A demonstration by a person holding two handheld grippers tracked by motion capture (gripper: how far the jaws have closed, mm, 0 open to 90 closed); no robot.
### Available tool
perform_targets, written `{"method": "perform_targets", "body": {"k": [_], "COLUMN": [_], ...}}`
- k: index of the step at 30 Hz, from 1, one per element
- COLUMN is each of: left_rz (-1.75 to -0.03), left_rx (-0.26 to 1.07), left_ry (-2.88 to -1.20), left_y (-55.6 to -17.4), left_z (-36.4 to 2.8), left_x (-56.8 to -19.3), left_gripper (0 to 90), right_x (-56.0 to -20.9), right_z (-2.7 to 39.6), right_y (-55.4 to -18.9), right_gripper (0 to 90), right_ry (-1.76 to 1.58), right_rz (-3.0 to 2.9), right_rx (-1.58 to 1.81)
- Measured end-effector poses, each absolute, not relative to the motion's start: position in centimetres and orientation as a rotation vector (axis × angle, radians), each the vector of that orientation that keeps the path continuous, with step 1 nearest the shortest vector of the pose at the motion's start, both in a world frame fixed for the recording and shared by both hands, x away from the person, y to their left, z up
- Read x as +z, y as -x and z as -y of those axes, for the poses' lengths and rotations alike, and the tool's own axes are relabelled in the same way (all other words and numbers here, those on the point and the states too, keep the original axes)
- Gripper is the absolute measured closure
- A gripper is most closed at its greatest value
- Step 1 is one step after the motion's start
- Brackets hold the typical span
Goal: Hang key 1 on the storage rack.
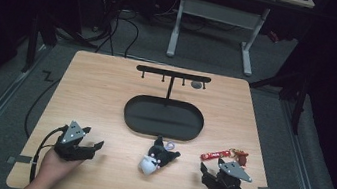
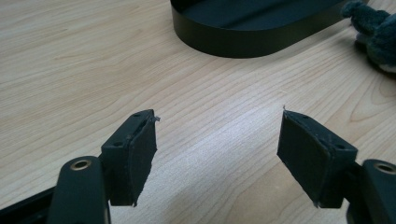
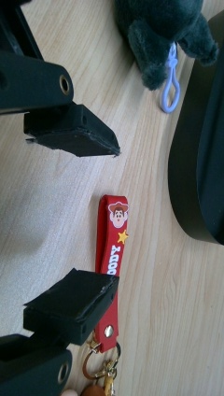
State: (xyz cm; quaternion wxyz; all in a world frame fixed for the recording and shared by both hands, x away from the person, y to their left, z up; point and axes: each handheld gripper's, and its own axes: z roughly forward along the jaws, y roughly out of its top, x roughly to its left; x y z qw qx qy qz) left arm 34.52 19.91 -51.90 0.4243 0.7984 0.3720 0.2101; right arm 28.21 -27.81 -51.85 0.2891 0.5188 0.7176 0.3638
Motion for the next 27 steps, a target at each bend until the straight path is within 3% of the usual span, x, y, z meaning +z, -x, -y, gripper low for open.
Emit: {"method": "perform_targets", "body": {"k": [9, 15, 27], "left_rz": [-0.932, -0.926, -0.833], "left_rx": [0.536, 0.507, 0.573], "left_ry": [-2.003, -2.043, -2.056], "left_y": [-34.5, -34.94, -34.5], "left_z": [-19.93, -19.7, -19.12], "left_x": [-51.77, -52.01, -51.79], "left_gripper": [27.3, 27.0, 25.4], "right_x": [-51.76, -51.57, -51.47], "right_z": [27.91, 27.81, 27.11], "right_y": [-28.35, -28.36, -29.21], "right_gripper": [31.4, 37.0, 37.0], "right_ry": [-1.418, -1.42, -1.442], "right_rz": [-1.936, -1.987, -2.069], "right_rx": [0.956, 0.926, 0.84]}}
